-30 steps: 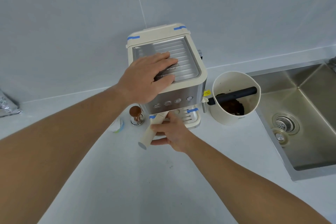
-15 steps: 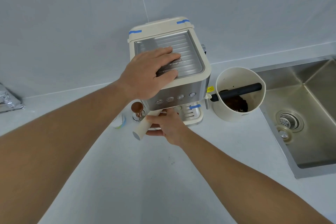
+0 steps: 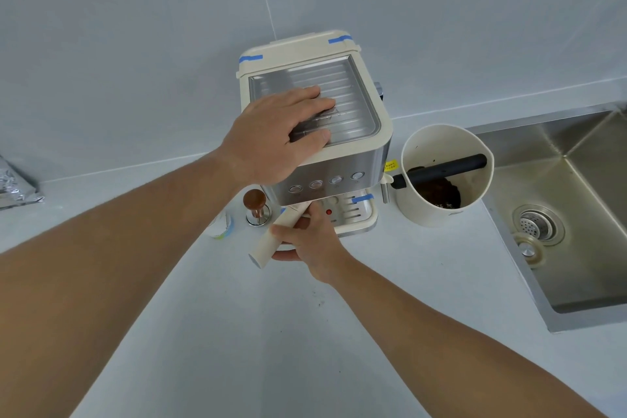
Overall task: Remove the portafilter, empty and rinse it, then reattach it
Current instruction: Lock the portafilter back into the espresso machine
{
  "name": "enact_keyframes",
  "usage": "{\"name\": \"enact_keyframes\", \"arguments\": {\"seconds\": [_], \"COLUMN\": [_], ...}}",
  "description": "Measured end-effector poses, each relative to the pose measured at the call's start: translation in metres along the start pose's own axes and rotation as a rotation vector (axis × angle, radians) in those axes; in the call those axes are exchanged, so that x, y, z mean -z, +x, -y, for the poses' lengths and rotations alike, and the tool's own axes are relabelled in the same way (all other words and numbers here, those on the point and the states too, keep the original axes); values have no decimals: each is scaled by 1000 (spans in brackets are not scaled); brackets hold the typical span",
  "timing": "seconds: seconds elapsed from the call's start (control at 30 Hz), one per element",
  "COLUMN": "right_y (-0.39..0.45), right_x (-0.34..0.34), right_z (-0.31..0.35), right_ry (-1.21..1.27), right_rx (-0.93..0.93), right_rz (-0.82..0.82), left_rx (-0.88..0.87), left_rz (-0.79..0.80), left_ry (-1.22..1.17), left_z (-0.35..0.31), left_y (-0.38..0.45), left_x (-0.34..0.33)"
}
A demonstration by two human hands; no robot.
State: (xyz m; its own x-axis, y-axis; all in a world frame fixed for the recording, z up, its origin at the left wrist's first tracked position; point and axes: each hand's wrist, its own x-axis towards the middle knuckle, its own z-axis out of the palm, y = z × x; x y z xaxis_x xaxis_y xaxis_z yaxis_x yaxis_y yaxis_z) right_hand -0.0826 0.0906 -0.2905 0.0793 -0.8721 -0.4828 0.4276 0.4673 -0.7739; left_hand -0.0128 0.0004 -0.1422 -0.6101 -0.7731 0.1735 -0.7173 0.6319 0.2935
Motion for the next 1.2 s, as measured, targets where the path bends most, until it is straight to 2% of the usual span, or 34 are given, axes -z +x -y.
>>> {"name": "enact_keyframes", "arguments": {"seconds": [0.83,1.07,1.2], "right_y": [11,-1,-14], "right_x": [-34,-14,9], "right_z": [2,-1,-3], "right_ry": [170,138,162], "right_rx": [123,59,34], "right_rz": [-22,36,122], "left_rx": [29,40,37], "left_rz": [-13,-9,-14], "left_ry": [-22,-29,-26], "left_z": [2,3,3], "left_y": [1,1,1], "left_x": [-2,-2,-2]}}
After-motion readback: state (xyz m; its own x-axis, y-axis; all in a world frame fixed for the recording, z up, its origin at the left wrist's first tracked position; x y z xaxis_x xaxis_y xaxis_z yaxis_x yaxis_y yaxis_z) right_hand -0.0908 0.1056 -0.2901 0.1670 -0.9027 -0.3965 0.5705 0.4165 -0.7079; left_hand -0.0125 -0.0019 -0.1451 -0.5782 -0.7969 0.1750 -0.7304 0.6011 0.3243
